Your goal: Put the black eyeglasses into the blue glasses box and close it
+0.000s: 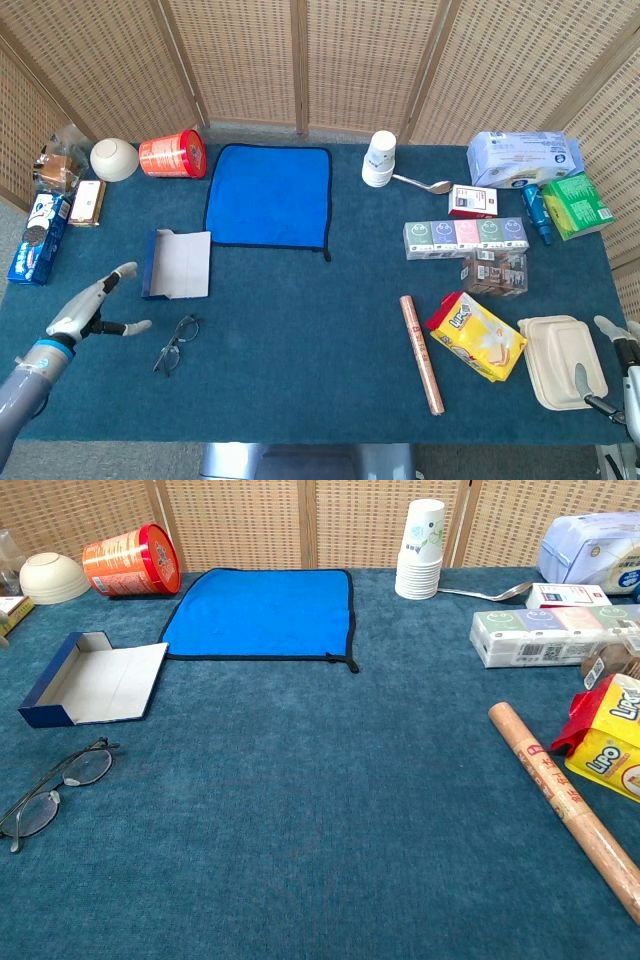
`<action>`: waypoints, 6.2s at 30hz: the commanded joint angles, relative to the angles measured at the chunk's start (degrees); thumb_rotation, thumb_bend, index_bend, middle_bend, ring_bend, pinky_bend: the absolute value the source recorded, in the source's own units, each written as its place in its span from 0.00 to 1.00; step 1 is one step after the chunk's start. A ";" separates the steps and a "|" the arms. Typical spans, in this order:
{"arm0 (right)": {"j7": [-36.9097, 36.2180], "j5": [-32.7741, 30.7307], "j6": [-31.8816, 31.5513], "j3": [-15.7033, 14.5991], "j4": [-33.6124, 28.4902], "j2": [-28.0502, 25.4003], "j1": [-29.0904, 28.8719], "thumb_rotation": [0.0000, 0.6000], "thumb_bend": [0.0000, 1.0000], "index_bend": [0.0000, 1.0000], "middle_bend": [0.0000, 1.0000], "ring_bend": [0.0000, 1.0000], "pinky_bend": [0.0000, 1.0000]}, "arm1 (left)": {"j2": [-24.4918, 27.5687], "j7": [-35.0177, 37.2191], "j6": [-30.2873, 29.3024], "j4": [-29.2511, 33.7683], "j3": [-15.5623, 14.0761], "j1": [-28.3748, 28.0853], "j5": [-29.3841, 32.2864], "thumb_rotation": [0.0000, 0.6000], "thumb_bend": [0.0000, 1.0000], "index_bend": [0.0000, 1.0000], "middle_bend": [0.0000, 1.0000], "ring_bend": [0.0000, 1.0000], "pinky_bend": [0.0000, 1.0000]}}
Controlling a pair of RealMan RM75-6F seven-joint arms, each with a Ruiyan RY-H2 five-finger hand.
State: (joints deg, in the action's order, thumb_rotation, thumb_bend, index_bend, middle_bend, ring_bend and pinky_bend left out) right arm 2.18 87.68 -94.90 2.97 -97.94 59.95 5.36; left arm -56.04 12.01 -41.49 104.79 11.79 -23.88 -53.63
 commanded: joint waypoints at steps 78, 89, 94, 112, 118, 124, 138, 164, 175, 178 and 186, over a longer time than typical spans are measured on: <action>-5.96 0.41 -7.74 -0.58 -0.44 -2.71 7.04 0.57 0.45 0.16 0.29 0.17 0.18 | -21.30 -7.70 10.68 -20.49 -0.20 -27.24 15.15 0.80 0.09 0.04 0.14 0.02 0.18; -6.59 0.31 -8.21 -0.32 -0.19 -2.80 7.54 0.57 0.45 0.16 0.29 0.17 0.18 | -20.82 -7.77 12.35 -16.53 -0.99 -29.30 14.42 0.79 0.09 0.04 0.14 0.02 0.18; -6.50 0.58 -8.11 -0.28 -0.29 -2.78 7.51 0.57 0.45 0.15 0.29 0.17 0.18 | -19.29 -6.89 12.20 -13.33 -0.79 -28.76 11.82 0.79 0.09 0.04 0.14 0.02 0.19; -4.93 1.68 -6.95 -0.13 -1.44 -2.66 6.58 0.57 0.45 0.15 0.29 0.17 0.18 | -19.32 -20.52 -17.18 -11.03 -8.16 -19.29 -19.95 0.87 0.15 0.21 0.16 0.03 0.15; -3.32 2.47 -5.63 0.02 -2.39 -2.16 5.39 0.57 0.45 0.15 0.29 0.17 0.18 | -17.88 -18.86 -24.10 -13.94 -13.61 -14.79 -31.60 1.00 0.18 0.31 0.17 0.03 0.08; -1.47 3.26 -5.41 -0.08 -3.68 -1.96 4.99 0.58 0.45 0.15 0.29 0.17 0.18 | -16.89 -17.95 -29.47 -17.91 -18.63 -10.90 -40.75 1.00 0.19 0.34 0.17 0.03 0.06; 2.47 5.49 -6.45 -0.68 -6.32 -1.44 5.21 0.57 0.45 0.15 0.29 0.17 0.18 | -14.86 -18.74 -30.97 -23.03 -24.00 -6.36 -47.49 1.00 0.19 0.35 0.16 0.01 0.04; 3.32 4.67 -6.68 -0.57 -6.87 -1.05 5.62 0.58 0.45 0.15 0.29 0.17 0.18 | -18.19 -18.07 -29.10 -32.52 -23.85 -4.29 -49.70 1.00 0.19 0.15 0.06 0.00 0.00; 2.57 4.17 -6.21 -0.46 -6.28 -0.94 5.41 0.58 0.45 0.15 0.29 0.17 0.19 | -21.02 -19.68 -30.63 -35.90 -23.63 -2.29 -50.43 1.00 0.19 0.12 0.03 0.00 0.00; 2.33 4.08 -6.29 -0.45 -6.12 -0.94 5.47 0.58 0.45 0.15 0.29 0.17 0.19 | -21.38 -19.79 -30.63 -36.24 -23.54 -2.08 -50.37 1.00 0.19 0.12 0.03 0.00 0.00; 1.15 3.76 -6.71 -0.53 -5.20 -0.89 5.86 0.58 0.45 0.15 0.29 0.17 0.19 | -22.86 -22.72 -30.25 -36.87 -23.14 -2.25 -51.37 1.00 0.19 0.13 0.02 0.00 0.00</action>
State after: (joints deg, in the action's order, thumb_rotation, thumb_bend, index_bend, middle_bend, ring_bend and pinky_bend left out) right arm 3.36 91.44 -101.59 2.45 -103.16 59.07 11.20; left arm -78.73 -10.32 -71.97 67.94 -11.44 -26.02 -104.89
